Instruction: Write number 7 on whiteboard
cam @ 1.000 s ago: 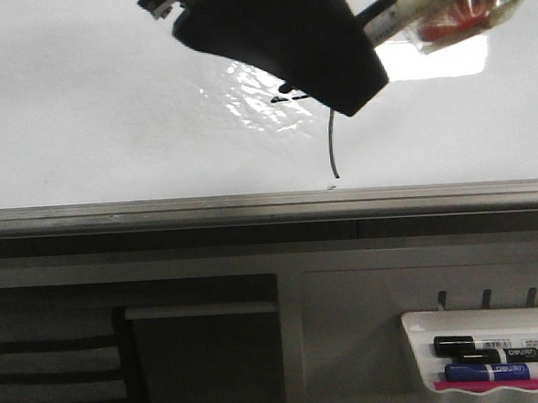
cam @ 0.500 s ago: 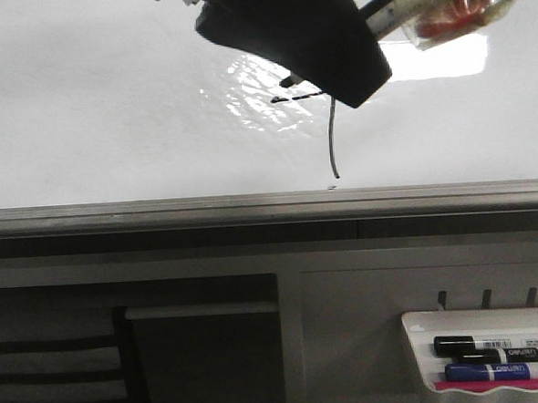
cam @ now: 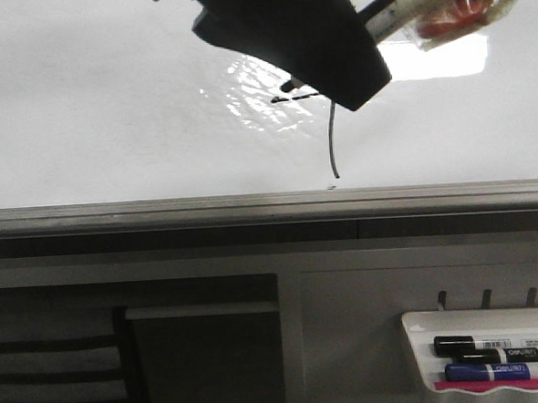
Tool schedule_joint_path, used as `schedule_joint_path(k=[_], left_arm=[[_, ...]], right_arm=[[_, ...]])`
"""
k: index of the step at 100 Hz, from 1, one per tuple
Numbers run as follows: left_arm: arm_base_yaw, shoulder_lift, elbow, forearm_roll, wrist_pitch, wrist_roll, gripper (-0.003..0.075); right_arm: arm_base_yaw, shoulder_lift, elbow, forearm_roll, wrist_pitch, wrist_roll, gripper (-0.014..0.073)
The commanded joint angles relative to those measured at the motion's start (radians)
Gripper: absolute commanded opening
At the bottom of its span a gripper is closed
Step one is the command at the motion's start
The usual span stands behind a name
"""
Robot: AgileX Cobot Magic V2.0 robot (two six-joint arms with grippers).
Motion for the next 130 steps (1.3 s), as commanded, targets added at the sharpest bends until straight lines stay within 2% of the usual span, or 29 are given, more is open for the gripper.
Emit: schedule_joint_path(k=[1, 10, 28, 39, 59, 74, 86, 107, 130], left_arm=[[-0.004, -0.030, -0.035, -0.033, -0.061, -0.022, -0.0020], [-0.004, -0.030, -0.035, -0.031, -0.061, -0.028, -0.0020], [-0.004, -0.034, -0.035, 0.070, -0.061, -0.132, -0.0020], [-0.004, -0.049, -0.035, 0.254, -0.056, -0.338, -0.0020], [0.031, -0.101, -0.032, 0.615, 0.009, -0.813, -0.0020], [0.130, -0.131, 0.012, 0.729, 0.042, -0.989, -0.0020], [0.258, -0.163, 0.102, 0.729, -0.041, -1.063, -0.0020], [0.460, -0.200, 0.284, 0.721, -0.281, -1.204, -0.0020], [0.562, -0.184, 0.408, 0.640, -0.505, -1.235, -0.0020]], right_arm=[[0.000, -0.017, -0.033, 0.055, -0.021, 0.007, 0.0258], [-0.003, -0.017, -0.033, 0.035, -0.044, 0.054, 0.0346], [-0.056, -0.058, -0.035, -0.075, -0.077, 0.284, 0.0348], [-0.113, -0.130, -0.033, -0.093, -0.097, 0.353, 0.0348], [-0.222, -0.240, -0.026, -0.108, -0.131, 0.357, 0.0348], [-0.233, -0.264, 0.022, -0.115, -0.161, 0.357, 0.0348], [-0.233, -0.264, 0.069, -0.115, -0.182, 0.357, 0.0348], [-0.233, -0.264, 0.117, -0.115, -0.187, 0.357, 0.0348], [-0.233, -0.264, 0.117, -0.115, -0.190, 0.357, 0.0348]])
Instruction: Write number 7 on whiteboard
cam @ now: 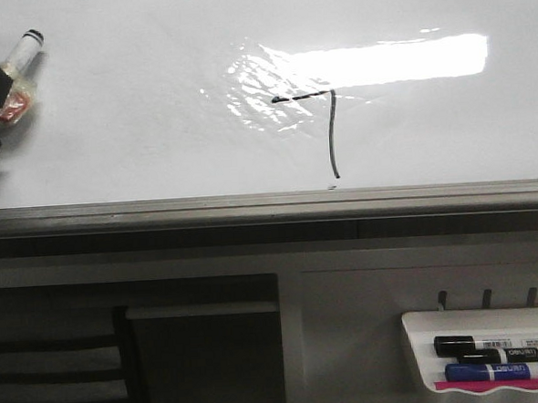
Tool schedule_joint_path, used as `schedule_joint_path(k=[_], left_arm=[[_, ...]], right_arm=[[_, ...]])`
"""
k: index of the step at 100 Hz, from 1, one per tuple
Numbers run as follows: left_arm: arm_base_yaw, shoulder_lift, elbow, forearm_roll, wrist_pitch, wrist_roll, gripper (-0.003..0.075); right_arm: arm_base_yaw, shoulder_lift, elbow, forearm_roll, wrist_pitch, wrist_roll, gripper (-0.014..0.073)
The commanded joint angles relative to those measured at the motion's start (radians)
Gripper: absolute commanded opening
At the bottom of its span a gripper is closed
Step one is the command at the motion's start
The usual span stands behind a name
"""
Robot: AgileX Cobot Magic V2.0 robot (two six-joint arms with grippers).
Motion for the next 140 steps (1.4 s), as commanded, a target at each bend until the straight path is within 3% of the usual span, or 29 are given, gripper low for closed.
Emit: schedule_joint_path(k=[1, 36, 79, 93, 112, 140], left_arm=[[0.023, -0.014, -0.001, -0.031, -0.146, -0.017, -0.0020], [0.042, 0.054, 0.007, -0.062, -0.269, -0.017, -0.0020], [0.042, 0.077, 0.007, -0.058, -0.274, -0.015, -0.0014], [0.042, 0.077, 0.007, -0.054, -0.268, -0.013, 0.0104], [0.042, 0.067, 0.007, -0.026, -0.258, -0.013, 0.0370], [0.042, -0.089, 0.007, 0.054, -0.106, -0.013, 0.0389]], right_arm=[[-0.006, -0.005, -0.025, 0.024, -0.051, -0.002, 0.0348], [-0.006, -0.005, -0.025, 0.026, -0.053, -0.002, 0.0348], [-0.006, -0.005, -0.025, 0.026, -0.055, -0.002, 0.0348], [-0.006, -0.005, -0.025, 0.027, -0.055, -0.002, 0.0348], [-0.006, -0.005, -0.025, 0.056, -0.065, -0.002, 0.0348], [-0.006, -0.007, -0.025, 0.049, -0.064, 0.016, 0.0348]])
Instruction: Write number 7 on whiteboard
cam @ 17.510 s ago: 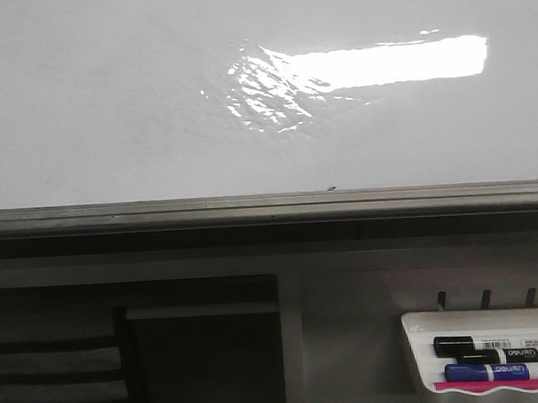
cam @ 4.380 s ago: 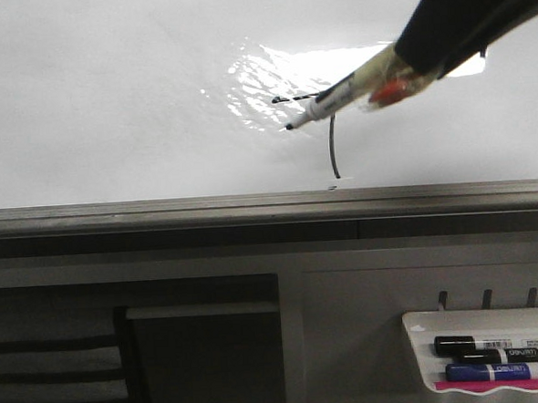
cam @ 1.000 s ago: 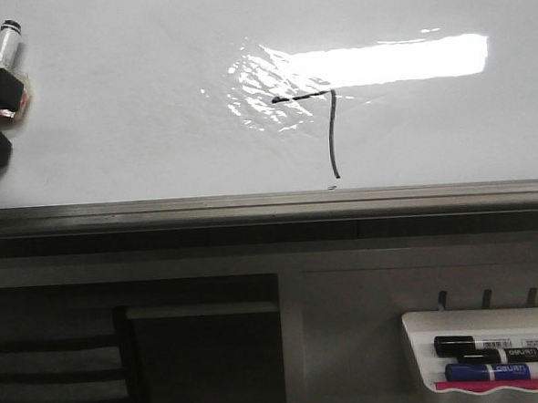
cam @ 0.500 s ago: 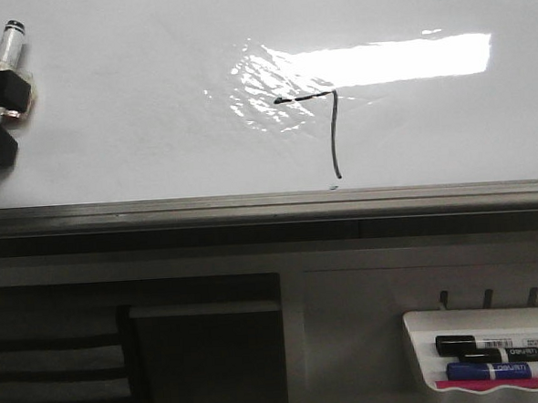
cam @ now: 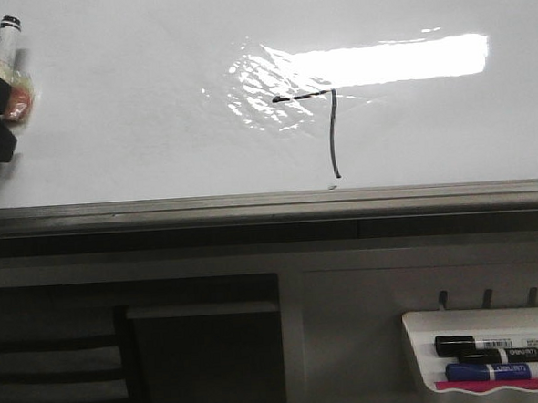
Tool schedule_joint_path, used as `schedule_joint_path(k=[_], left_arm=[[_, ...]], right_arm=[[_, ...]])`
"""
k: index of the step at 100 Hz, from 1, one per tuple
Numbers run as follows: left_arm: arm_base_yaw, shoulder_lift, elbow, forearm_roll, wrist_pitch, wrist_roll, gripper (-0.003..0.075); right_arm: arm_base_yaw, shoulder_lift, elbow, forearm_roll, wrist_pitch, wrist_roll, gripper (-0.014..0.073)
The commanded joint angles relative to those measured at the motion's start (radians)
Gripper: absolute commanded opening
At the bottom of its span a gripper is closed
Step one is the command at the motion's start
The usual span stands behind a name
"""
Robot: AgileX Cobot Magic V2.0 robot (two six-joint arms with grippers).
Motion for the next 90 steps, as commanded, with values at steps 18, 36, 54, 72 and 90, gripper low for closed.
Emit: schedule_joint_path(k=[18, 36, 54, 72, 90], left_arm=[[0.004, -0.237, -0.024, 0.025, 0.054, -0.006, 0.0389], [0.004, -0.359, -0.024, 0.025, 0.073, -0.006, 0.0389], [0.004, -0.486, -0.024, 0.072, 0.129, -0.006, 0.0389], [0.004, -0.611, 0.011, 0.100, 0.194, -0.006, 0.0389], [0.004, -0.727, 0.159, 0.102, 0.068, -0.006, 0.0388]], right_arm=[[-0.006, -0.007, -0.025, -0.070, -0.072, 0.128, 0.0343], [-0.006, -0.008, -0.025, -0.246, -0.075, 0.329, 0.0343], [-0.006, -0.018, -0.001, -0.282, -0.134, 0.383, 0.0342], [-0.006, -0.130, 0.130, -0.279, -0.322, 0.400, 0.0342], [-0.006, -0.317, 0.287, -0.273, -0.571, 0.400, 0.0342]])
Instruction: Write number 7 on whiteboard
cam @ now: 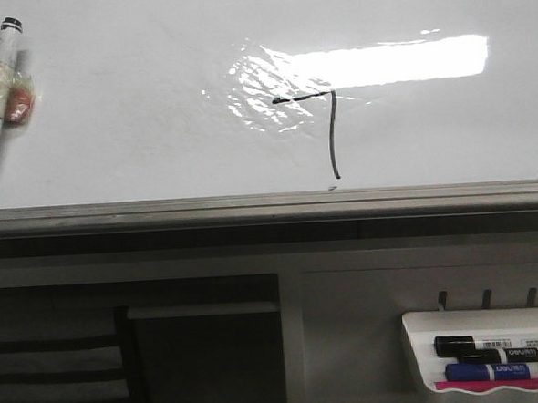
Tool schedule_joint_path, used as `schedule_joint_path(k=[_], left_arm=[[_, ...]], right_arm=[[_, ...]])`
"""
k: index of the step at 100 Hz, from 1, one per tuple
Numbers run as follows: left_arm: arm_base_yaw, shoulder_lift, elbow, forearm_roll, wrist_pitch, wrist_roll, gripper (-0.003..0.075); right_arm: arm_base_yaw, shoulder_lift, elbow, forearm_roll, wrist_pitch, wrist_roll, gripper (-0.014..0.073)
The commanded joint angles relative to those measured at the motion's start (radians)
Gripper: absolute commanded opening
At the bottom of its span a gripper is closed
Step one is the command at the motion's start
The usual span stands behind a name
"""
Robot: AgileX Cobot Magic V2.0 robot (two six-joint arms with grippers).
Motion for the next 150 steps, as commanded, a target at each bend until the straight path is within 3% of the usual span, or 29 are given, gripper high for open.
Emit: schedule_joint_path(k=[1, 22, 31, 38, 53, 58, 150], left_arm=[[0.004, -0.050, 0.051, 0.012, -0.141, -0.006, 0.0388], [0.004, -0.113, 0.258, 0.020, -0.430, -0.006, 0.0386], [0.004, -0.113, 0.309, 0.020, -0.521, -0.006, 0.0356], [0.004, -0.113, 0.328, 0.020, -0.549, -0.006, 0.0282], [0.004, -0.113, 0.330, 0.020, -0.548, -0.006, 0.0050], [0.004, -0.113, 0.330, 0.020, -0.548, -0.006, -0.0021], [0.016, -0.143, 0.351, 0.043, -0.544, -0.006, -0.0020]], right_arm=[[-0.006, -0.079, 0.040, 0.012, -0.195, -0.001, 0.0342], [-0.006, -0.248, 0.176, 0.048, -0.275, -0.001, 0.0341], [-0.006, -0.286, 0.206, 0.053, -0.275, -0.001, 0.0272], [-0.006, -0.298, 0.219, 0.053, -0.275, -0.001, 0.0168], [-0.006, -0.298, 0.219, 0.053, -0.275, -0.001, -0.0065], [-0.006, -0.298, 0.219, 0.053, -0.273, -0.001, -0.0071], [-0.006, -0.298, 0.219, 0.053, -0.264, -0.001, -0.0071]])
